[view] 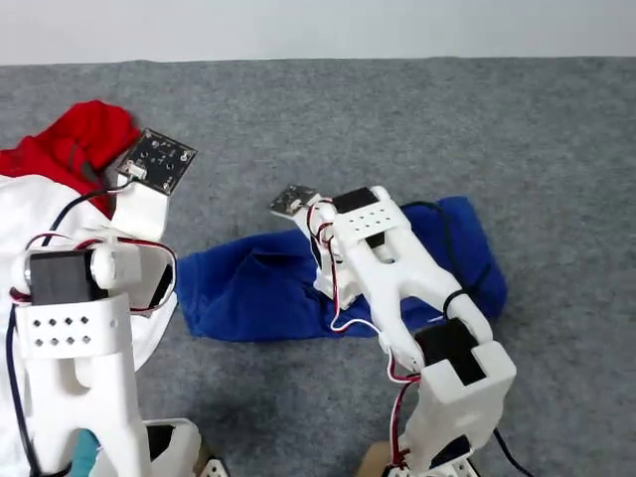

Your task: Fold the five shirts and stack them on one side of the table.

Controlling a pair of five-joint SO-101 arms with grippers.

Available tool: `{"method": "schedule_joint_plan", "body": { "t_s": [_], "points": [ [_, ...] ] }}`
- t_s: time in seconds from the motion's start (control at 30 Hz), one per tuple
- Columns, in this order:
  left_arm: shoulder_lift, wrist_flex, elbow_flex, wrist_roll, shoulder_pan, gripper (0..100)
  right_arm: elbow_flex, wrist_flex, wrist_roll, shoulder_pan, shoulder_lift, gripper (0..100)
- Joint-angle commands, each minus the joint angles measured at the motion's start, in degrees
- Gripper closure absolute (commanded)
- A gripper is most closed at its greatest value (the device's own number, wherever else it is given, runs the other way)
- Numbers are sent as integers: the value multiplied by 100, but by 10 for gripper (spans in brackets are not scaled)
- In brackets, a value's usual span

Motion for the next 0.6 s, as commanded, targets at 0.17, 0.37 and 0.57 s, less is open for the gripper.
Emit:
{"method": "schedule_joint_plan", "body": {
  "t_s": [0.17,0.37,0.57],
  "points": [
    [-123,114,4,70,-35,998,-290,127,-167,-330,13,812],
    [-123,114,13,299,0,998,-308,66,-193,-488,31,822],
    [-123,114,13,299,0,998,-308,-189,-193,-532,338,823]
  ]
}}
